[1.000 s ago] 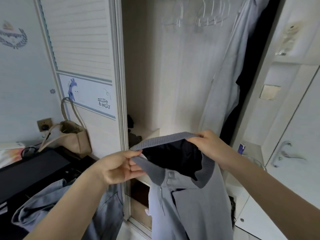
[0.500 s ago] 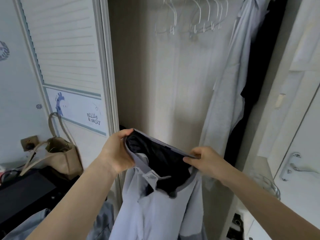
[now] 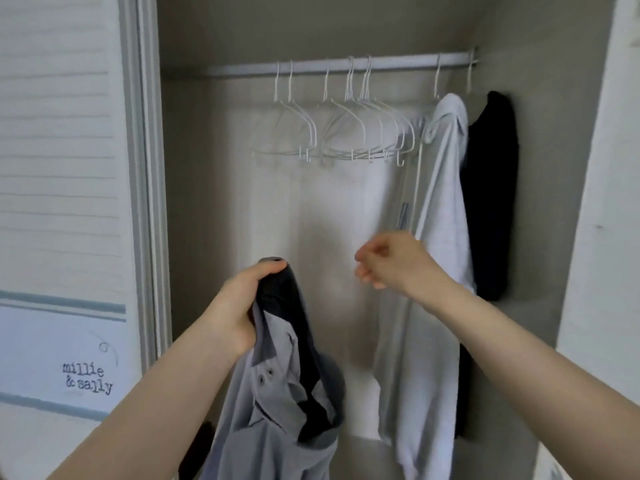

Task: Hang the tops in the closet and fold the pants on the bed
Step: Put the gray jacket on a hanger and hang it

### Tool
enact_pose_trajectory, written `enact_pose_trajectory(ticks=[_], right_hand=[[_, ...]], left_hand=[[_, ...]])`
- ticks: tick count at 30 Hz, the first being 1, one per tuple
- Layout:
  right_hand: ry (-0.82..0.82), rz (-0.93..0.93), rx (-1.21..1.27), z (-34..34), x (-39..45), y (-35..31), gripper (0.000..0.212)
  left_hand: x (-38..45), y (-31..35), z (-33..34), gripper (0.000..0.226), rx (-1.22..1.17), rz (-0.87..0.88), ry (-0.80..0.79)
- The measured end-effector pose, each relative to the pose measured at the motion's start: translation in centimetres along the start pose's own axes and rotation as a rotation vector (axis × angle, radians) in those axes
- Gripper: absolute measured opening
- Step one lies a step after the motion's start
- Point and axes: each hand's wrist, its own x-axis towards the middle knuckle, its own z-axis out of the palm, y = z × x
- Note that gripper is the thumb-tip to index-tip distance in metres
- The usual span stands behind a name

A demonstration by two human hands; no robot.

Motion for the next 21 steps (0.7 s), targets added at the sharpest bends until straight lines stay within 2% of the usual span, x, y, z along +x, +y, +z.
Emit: enact_pose_trajectory(ticks=[6, 11, 13, 16, 21], right_hand=[[0.341, -0.163, -0.034, -4.7, 7.3, -7.2, 0.024], [0.625, -0.206, -0.310, -7.8, 13.2, -9.3, 0.031], [0.670, -0.190, -0.399, -8.7, 15.3, -9.4, 0.032], [0.643, -0.122, -0.501, -10.1, 19.0, -9.2, 0.032], [0.664, -0.088, -0.551, -11.3, 24.8, -8.6, 0.032]], left_hand=[[2.9, 1.5, 0.4, 0.022, -0.008, -0.033, -0.004], [5.0, 2.2, -1.0, 0.025, -0.050, -0.036, -0.006], [5.8, 2.6, -1.6, 0.024, -0.073, -0.034, 0.000], [7.1, 3.2, -2.0, 0.025, -0.083, -0.024, 0.034], [9.5, 4.3, -2.1, 0.032, -0.049, -0.053, 0.034]])
